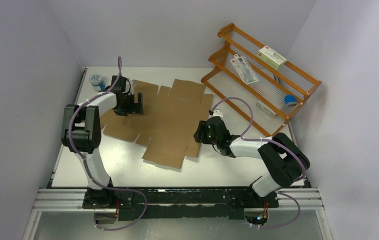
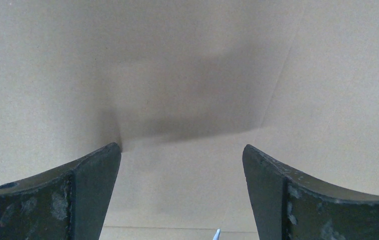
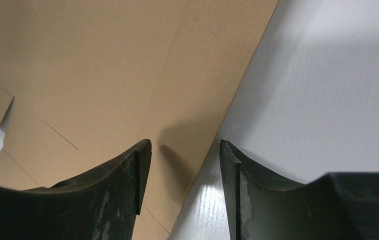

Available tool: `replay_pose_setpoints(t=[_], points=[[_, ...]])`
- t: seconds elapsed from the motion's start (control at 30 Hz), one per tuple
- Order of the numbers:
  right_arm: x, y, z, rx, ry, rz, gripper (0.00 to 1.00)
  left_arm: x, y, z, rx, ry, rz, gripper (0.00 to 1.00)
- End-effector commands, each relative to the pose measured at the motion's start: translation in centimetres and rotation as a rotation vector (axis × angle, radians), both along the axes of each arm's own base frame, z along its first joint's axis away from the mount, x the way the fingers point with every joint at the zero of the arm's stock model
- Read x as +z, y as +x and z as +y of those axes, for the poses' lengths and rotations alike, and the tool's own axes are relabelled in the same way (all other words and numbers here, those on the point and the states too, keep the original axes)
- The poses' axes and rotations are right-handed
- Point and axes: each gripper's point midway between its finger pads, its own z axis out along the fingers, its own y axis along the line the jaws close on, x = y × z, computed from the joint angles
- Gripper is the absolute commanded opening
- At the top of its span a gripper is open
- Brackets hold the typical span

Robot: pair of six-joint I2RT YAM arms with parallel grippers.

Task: Fold the paper box

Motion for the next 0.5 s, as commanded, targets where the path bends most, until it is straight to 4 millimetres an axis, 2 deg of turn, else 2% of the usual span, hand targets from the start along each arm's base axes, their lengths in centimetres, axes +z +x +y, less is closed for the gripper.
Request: replay_pose_setpoints(t=[0.0, 0.1, 0.2, 0.33, 0.47], points=[[-0.2, 0.6, 0.1, -0.025, 0.041, -0.002, 0.54, -0.8, -3.8, -0.8, -0.006, -0.064, 0.111, 0.97], [0.1, 1.0, 0.3, -0.015, 0.042, -0.007, 0.42, -0.7, -5.1, -1.2, -0.005, -0.093, 0.125, 0.97], [1.2, 1.8, 0.3, -0.015, 0.024, -0.04, 0.31, -0.9, -7.3, -1.2, -0.001, -0.101, 0.154, 0.97], [3.5, 3.9, 0.0, -0.024, -0.045, -0.118, 0.2, -0.9, -10.1, -1.6, 0.007, -0.14, 0.167, 0.97], [5.4, 6.3, -0.4, -0.044, -0.105, -0.184, 0.07, -0.4, -12.3, -3.0, -0.008, -0.232, 0.164, 0.97]])
